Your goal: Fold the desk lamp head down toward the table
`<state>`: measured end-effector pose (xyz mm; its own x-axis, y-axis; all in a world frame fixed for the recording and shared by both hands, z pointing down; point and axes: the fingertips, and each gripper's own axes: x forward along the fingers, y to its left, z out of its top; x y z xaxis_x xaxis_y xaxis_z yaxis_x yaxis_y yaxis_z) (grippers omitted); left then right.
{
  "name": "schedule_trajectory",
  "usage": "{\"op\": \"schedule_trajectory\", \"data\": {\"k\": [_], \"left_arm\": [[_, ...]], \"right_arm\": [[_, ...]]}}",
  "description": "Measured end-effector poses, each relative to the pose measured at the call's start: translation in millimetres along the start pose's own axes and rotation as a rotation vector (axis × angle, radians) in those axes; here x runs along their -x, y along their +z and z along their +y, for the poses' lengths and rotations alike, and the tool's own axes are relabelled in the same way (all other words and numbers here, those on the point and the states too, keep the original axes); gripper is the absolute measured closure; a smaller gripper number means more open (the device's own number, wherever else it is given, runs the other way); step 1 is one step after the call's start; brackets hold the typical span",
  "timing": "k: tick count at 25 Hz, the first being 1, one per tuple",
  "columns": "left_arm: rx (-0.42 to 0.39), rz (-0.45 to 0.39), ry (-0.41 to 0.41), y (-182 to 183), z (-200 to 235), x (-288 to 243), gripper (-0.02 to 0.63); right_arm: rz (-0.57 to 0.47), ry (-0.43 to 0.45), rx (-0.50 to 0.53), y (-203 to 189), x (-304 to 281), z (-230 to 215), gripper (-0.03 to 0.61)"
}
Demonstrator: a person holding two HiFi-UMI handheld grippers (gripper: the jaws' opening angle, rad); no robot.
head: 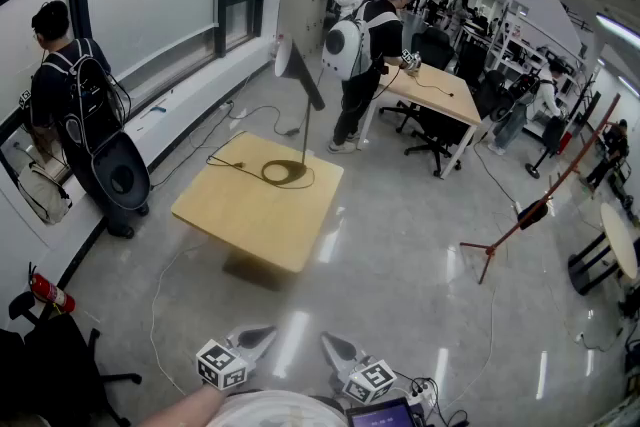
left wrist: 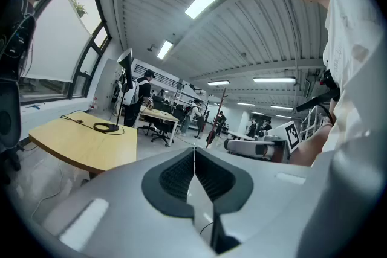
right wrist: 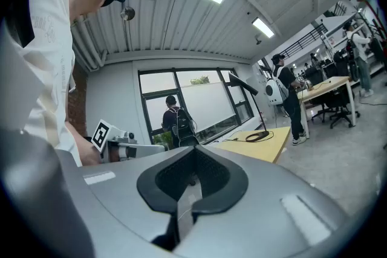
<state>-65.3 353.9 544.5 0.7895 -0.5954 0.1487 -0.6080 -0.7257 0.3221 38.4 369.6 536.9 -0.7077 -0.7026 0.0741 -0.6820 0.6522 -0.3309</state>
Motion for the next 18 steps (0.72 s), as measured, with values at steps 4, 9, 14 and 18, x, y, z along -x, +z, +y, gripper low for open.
{"op": "schedule_trajectory", "data": {"k": [4,9,14,18], "left_arm": [[0.005,-0.012,-0.002,-2,5,15,0.609],[0.015,-0.013,-0.014,-7,8,24,0.609],[0.024,-0.024,-0.012,-6,11,27,0.609],[0.029,-0.029,-0.011,-6,8,29,0.609]], "right_arm": [[-0.046,-0.054,-0.038,2,2,2,0.568],[-0.06,-0.113,-0.031,2,6,5,0.568],[-0.061,-0.093,-0.002,3,6,16,0.568],[-0.05,-0.081,0.0,0,5,21,0.568]]}}
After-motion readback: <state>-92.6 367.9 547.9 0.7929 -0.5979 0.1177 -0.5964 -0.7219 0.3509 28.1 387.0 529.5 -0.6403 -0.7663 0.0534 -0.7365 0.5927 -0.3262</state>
